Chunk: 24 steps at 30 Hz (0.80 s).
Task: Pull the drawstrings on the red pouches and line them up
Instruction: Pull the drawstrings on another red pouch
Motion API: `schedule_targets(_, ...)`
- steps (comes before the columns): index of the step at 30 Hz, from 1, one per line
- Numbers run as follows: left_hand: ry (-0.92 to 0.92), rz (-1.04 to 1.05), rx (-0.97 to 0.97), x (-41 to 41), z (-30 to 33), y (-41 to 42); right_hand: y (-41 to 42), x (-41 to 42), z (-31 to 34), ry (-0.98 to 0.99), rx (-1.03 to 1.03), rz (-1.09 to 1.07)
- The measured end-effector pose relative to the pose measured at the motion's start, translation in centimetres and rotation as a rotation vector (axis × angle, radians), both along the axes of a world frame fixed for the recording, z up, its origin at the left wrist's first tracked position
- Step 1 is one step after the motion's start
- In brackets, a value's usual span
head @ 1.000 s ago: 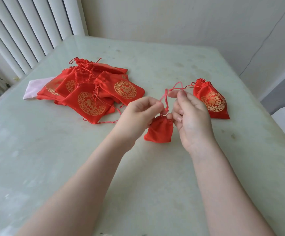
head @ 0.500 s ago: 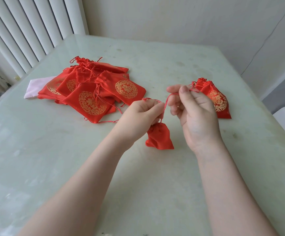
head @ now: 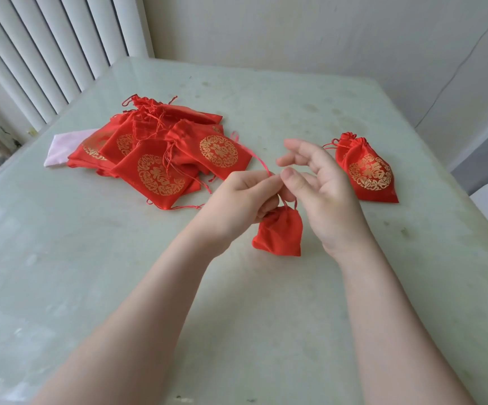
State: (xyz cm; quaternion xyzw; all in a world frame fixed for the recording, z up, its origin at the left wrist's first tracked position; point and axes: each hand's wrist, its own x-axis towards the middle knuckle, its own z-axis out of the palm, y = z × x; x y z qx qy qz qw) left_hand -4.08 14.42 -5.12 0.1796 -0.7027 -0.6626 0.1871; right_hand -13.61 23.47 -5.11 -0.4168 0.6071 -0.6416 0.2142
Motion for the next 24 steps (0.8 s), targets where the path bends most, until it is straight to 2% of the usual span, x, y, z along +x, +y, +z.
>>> schedule_targets(5, 0.0, 0.068, 0.11, -0.2, -0.6, -0.9, 0.2, -0.9, -0.5, 0.139, 0.165, -0.072)
schedule_targets(8, 0.015, 0.071, 0.193, -0.1, -0.7, -1.2, 0.4, -1.1, -0.2, 0.239, 0.042, -0.185)
schedule_targets(11, 0.086, 0.029, 0.299, 0.0, -0.8, -1.4, 0.7, -0.6, 0.4, 0.184, -0.095, -0.042)
schedule_targets(14, 0.141, -0.017, 0.329, 0.1, -0.9, -1.5, 0.7, 0.2, 0.5, 0.18, -0.028, 0.158)
schedule_targets(17, 0.141, -0.041, 0.336, 0.2, -0.9, -1.5, 0.5, -0.2, 0.3, 0.039, -0.034, 0.052)
schedule_targets(20, 0.157, -0.069, 0.359, 0.3, -0.8, -1.5, 0.4, -1.0, -0.1, 0.146, 0.098, -0.086)
schedule_targets(24, 0.174, -0.08, 0.331, 0.4, -0.9, -1.7, 0.4, -1.0, -0.5, 0.265, 0.202, -0.028)
